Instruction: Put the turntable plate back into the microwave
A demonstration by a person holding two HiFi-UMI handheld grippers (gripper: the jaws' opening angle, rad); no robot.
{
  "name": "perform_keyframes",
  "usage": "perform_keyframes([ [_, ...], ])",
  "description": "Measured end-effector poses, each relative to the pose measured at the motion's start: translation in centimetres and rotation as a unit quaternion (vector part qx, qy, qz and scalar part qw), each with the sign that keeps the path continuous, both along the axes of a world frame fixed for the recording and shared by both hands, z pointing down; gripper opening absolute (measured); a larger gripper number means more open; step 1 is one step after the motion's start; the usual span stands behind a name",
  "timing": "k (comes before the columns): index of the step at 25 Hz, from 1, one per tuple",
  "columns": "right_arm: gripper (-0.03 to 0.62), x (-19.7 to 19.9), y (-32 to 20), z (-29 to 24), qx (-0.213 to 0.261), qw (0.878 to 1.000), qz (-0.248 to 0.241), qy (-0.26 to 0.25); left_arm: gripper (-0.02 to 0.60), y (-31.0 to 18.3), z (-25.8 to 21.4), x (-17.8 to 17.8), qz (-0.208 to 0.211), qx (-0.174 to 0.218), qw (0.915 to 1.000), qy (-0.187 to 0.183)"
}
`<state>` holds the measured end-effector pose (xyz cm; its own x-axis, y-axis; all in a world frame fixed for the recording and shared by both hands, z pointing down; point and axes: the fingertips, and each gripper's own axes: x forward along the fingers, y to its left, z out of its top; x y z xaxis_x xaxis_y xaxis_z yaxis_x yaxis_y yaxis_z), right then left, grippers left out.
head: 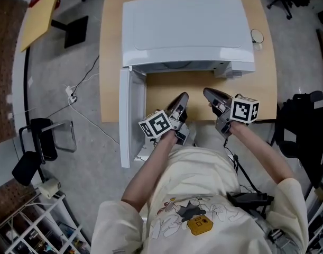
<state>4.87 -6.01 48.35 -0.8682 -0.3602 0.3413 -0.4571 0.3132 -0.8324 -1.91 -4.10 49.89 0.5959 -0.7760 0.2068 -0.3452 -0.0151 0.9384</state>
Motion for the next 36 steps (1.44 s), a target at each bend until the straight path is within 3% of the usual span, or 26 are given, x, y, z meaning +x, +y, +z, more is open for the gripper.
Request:
perform_keyframes([
  [4, 0.022, 2.7, 1.7, -2.2, 0.093, 0.995, -0.018, 0.016, -0.003, 1.4, -3.5, 1.0, 0.035, 0.059, 0.9912, -0.114],
  [9, 0.006, 3.3, 1.2, -5.2, 0.151, 0.988, 0.044, -0.009, -0.003, 1.6, -6.3, 2.1, 0.052, 0.111, 0.9686, -0.216],
  [13, 0.006, 1.5, 2.5, -4.8, 0.176, 0.982, 0.012, 0.069, -0.003, 1.7, -7.2, 2.5, 0.061, 0.121, 0.9527, -0.272],
  [16, 0.006, -0.1, 3.8, -4.8, 0.207, 0.972, -0.020, 0.113, -0.003, 1.9, -7.5, 2.4, 0.059, 0.116, 0.9531, -0.273],
  [22, 0.006, -1.6, 4.6, -4.7, 0.218, 0.967, -0.049, 0.120, -0.003, 1.9, -7.3, 1.8, 0.056, 0.106, 0.9544, -0.273],
  [36, 0.006, -0.9, 3.4, -5.1, 0.234, 0.963, -0.036, 0.129, -0.003, 1.1, -7.7, 3.1, 0.073, 0.121, 0.9525, -0.270],
])
